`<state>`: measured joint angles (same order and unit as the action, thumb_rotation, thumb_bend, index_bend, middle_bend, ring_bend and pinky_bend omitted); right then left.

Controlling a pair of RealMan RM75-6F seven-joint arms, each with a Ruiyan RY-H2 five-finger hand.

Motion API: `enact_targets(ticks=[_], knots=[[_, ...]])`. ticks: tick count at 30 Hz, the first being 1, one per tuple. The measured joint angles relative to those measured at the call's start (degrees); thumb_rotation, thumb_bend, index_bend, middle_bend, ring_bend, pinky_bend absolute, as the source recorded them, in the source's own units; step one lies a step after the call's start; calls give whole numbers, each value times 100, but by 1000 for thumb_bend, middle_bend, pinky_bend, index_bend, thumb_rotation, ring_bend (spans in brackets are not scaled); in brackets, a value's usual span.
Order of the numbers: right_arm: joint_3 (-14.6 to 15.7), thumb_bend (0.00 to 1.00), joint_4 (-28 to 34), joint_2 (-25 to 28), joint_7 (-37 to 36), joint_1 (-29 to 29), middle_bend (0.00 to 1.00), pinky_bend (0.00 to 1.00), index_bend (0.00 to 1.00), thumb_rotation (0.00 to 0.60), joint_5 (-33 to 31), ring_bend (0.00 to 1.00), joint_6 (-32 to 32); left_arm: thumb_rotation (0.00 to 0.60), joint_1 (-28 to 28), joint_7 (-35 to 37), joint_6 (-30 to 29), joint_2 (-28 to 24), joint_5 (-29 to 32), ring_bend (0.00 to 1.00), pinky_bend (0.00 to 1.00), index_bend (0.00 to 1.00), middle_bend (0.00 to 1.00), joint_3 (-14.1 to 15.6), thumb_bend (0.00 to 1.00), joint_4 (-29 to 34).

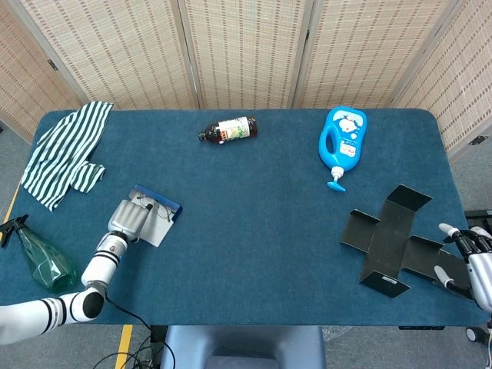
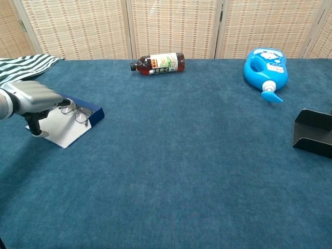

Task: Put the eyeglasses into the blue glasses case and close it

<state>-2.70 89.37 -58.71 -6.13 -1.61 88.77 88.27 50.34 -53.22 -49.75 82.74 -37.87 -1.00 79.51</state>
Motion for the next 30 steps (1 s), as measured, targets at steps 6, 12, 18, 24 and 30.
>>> enact_targets(ticks=[6,12,18,24,30], knots=[[-4,265,-8,0,-12,-15,368,254,171,600,10,261,-16,600,-79,160,-218,-156,-219,922,995,153,950,69,322,278],[-3,265,-18,-12,-21,-44,368,254,172,600,37,261,-42,600,-351,757,-573,-322,-1170,917,993,245,943,185,322,445],[-3,264,-13,-22,-13,-76,368,255,172,600,72,261,-62,600,-727,1988,-953,-326,-2558,917,993,283,944,350,240,162],[1,265,22,-12,26,-85,368,258,171,600,82,261,-67,600,-1056,3034,-1244,-5,-3629,916,993,279,944,526,213,-715],[8,264,60,0,63,-74,368,260,171,600,69,261,-62,600,-1210,3546,-1339,444,-4062,916,993,278,944,556,213,-1421]])
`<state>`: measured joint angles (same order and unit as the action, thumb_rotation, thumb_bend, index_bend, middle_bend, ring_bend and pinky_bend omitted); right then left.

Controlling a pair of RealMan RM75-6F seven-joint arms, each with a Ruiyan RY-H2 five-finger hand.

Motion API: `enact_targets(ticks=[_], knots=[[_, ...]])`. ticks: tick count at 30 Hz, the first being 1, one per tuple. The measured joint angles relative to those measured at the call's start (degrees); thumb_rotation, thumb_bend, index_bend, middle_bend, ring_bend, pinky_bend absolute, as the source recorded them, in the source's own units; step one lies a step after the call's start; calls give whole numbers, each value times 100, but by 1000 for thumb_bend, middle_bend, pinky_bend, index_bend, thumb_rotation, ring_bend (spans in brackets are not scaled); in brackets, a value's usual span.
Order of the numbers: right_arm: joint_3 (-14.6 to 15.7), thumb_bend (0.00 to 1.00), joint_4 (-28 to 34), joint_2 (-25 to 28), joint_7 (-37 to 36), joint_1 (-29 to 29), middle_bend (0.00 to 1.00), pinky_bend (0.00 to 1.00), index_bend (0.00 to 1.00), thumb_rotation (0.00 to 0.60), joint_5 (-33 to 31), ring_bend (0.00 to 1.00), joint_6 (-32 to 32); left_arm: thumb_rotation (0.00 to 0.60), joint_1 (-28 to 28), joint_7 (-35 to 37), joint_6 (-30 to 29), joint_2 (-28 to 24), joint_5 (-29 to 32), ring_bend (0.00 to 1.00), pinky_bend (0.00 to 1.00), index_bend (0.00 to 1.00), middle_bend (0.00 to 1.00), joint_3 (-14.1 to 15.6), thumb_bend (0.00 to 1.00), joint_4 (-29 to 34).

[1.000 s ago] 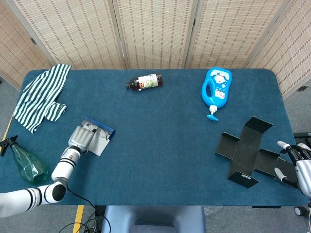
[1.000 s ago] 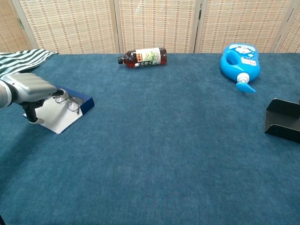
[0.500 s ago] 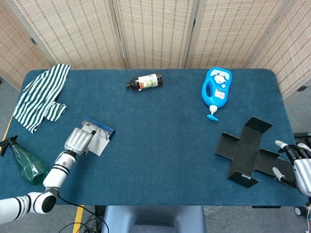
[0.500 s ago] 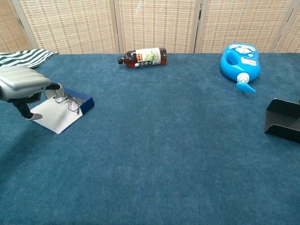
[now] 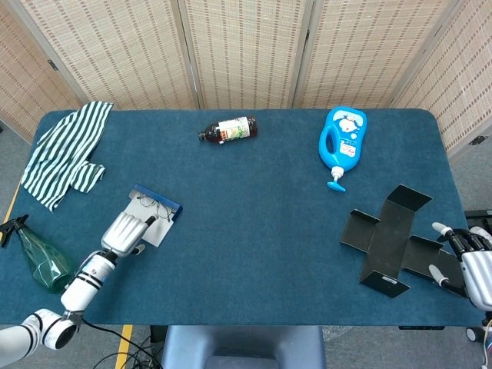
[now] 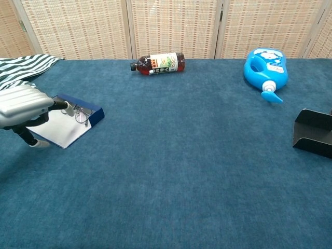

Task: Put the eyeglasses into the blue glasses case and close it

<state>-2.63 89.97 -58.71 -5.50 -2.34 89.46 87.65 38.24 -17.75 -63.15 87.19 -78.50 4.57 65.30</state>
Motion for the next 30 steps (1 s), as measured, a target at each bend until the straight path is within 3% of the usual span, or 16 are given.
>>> enact_targets(ticks=[7,30], knots=[[0,265,8,11,13,11,368,260,172,600,-34,261,-5,600,-49,237,63,332,-186,917,993,277,944,-145,212,-464],[7,265,8,17,13,42,368,260,171,600,-41,261,33,600,-135,467,315,649,-264,917,993,295,944,-448,212,-962]])
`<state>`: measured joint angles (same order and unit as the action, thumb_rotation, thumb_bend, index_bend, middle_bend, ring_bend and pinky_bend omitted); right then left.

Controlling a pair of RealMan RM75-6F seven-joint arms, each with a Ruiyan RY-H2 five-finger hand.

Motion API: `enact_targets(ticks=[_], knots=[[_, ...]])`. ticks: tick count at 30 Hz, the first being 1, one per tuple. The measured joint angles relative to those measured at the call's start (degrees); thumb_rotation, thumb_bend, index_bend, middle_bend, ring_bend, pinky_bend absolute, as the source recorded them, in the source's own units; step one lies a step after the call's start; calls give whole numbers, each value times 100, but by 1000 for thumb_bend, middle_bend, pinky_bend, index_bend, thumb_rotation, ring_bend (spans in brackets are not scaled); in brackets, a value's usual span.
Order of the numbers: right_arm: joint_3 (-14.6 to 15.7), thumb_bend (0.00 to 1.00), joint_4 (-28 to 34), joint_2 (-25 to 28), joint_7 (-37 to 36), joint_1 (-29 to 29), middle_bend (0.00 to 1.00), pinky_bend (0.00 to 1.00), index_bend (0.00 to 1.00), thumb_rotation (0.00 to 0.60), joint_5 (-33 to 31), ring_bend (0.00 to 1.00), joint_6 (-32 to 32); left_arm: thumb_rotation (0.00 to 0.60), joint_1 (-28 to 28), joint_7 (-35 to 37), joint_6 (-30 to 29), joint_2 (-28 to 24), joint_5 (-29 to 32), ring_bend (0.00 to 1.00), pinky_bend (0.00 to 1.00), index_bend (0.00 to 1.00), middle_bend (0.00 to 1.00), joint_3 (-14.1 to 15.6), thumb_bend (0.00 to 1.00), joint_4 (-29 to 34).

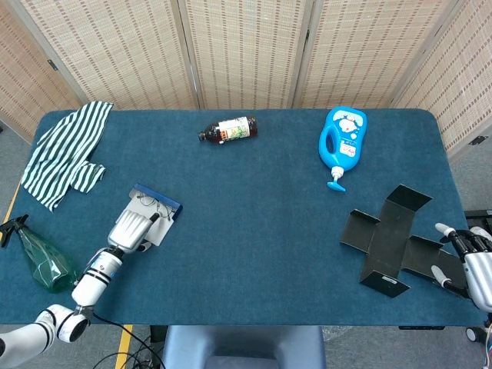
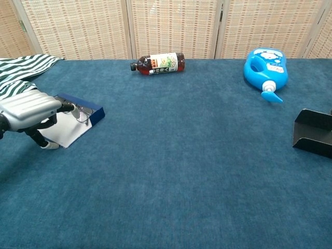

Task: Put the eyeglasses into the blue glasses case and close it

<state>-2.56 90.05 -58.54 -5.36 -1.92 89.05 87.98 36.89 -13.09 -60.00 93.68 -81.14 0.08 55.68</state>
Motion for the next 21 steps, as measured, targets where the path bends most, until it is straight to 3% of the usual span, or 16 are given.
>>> enact_targets(ticks=[21], knots=[[-12,264,-2,9,-21,19,368,260,171,600,9,261,45,600,28,735,-377,362,-265,917,993,343,944,-324,211,-578]])
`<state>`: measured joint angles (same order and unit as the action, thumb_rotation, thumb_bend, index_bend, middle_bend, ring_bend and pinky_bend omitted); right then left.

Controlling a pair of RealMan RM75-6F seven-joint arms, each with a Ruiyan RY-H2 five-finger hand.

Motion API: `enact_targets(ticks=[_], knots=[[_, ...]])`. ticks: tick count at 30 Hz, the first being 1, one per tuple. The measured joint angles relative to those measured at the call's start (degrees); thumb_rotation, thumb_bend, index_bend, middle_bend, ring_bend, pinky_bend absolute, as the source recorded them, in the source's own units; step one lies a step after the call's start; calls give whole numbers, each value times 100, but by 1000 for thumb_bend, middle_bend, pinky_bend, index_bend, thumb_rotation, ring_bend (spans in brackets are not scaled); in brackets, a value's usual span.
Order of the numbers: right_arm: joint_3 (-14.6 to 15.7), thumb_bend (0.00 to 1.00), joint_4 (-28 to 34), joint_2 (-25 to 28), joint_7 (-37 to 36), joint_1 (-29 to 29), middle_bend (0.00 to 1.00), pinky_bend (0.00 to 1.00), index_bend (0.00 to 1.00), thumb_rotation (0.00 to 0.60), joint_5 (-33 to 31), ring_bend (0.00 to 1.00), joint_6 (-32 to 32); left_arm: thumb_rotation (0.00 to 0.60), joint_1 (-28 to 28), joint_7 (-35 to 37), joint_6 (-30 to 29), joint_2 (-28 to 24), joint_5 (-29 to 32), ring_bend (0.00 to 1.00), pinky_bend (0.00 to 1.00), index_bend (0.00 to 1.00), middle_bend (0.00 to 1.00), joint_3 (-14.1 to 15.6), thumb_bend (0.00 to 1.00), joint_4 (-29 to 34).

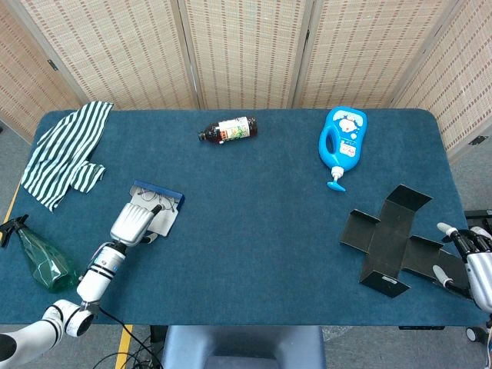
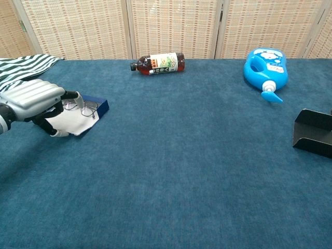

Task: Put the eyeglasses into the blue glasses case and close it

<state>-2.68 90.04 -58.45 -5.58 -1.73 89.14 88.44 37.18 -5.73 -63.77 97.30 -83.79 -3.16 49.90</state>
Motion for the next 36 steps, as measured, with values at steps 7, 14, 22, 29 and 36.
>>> enact_targets(ticks=[7,14,22,29,36], knots=[[-2,264,-15,-7,-10,9,368,260,171,600,-4,262,12,600,72,281,-78,143,45,917,993,369,944,-189,212,-283],[-5,264,-5,5,4,7,368,260,172,600,-2,261,9,600,201,424,0,373,80,917,993,417,944,-294,211,-841],[-12,260,7,15,18,-7,368,260,172,600,-17,261,-21,600,325,849,36,707,112,917,993,449,945,-393,241,-1477],[-11,259,-8,5,-1,-18,368,260,171,600,-20,261,-44,600,446,923,128,995,139,917,993,475,946,-440,241,-1982],[-8,259,-18,21,-15,14,368,260,171,600,-46,261,-17,600,583,905,397,1252,197,917,993,557,946,-460,309,-2553]])
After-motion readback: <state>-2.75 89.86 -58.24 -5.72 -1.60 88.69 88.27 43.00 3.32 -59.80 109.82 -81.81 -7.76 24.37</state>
